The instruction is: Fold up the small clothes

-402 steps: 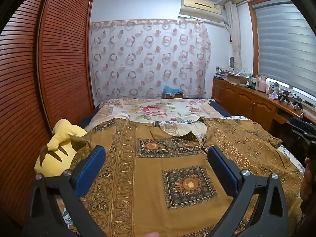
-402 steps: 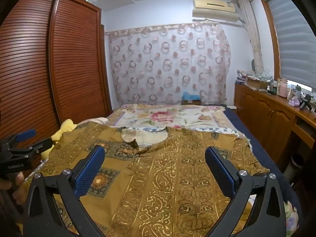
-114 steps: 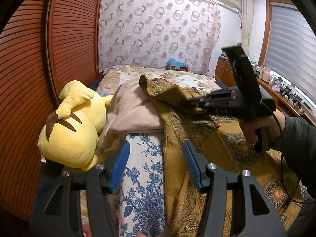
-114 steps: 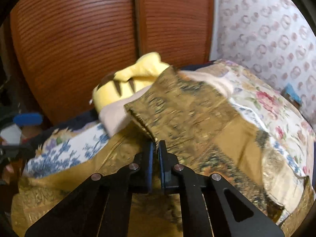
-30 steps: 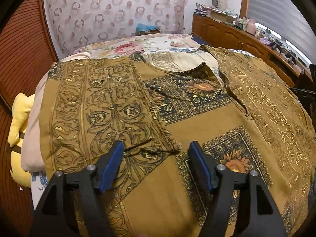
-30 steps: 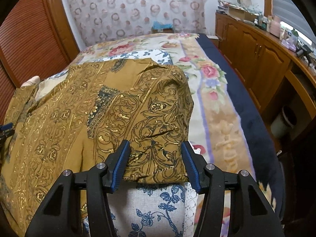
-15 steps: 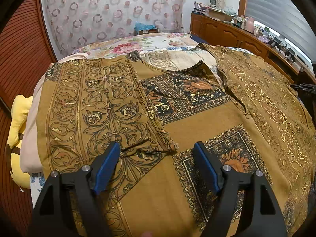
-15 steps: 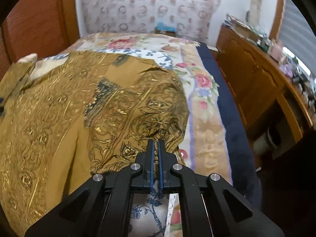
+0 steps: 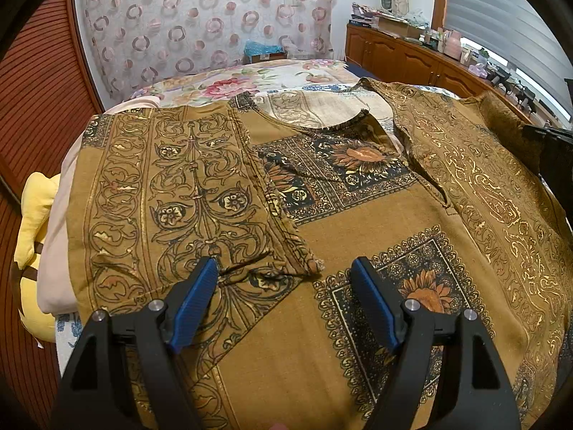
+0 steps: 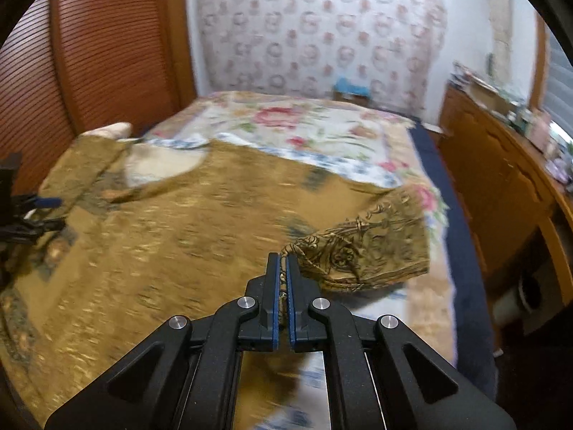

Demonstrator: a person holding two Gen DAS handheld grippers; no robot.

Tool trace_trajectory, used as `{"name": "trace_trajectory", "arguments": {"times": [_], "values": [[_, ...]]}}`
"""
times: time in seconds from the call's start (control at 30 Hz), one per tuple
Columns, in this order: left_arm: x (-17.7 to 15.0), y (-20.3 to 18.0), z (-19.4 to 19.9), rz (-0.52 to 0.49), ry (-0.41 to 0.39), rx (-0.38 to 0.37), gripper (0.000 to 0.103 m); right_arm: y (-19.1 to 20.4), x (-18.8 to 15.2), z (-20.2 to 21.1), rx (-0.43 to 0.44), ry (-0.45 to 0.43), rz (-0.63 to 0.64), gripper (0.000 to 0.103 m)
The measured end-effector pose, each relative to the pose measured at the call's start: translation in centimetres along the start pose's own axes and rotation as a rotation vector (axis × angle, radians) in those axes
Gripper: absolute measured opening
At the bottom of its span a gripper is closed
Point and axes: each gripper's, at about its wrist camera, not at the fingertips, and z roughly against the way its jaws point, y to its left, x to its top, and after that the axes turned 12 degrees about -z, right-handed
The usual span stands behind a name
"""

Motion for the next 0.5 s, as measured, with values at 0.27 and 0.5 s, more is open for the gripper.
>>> {"name": "trace_trajectory", "arguments": {"times": [0.27, 0.5], "values": [[0.0, 0.0, 0.1, 0.006, -0.003, 0.005, 0.077, 4.4, -1.9, -3.6, 0.095, 0.101, 0.023, 0.002], [0.5, 0.5, 1.5, 0.039, -0.061, 0.000, 0.077, 4.4, -2.1, -4.2, 0.106, 0.110, -0.018, 0.023]]}}
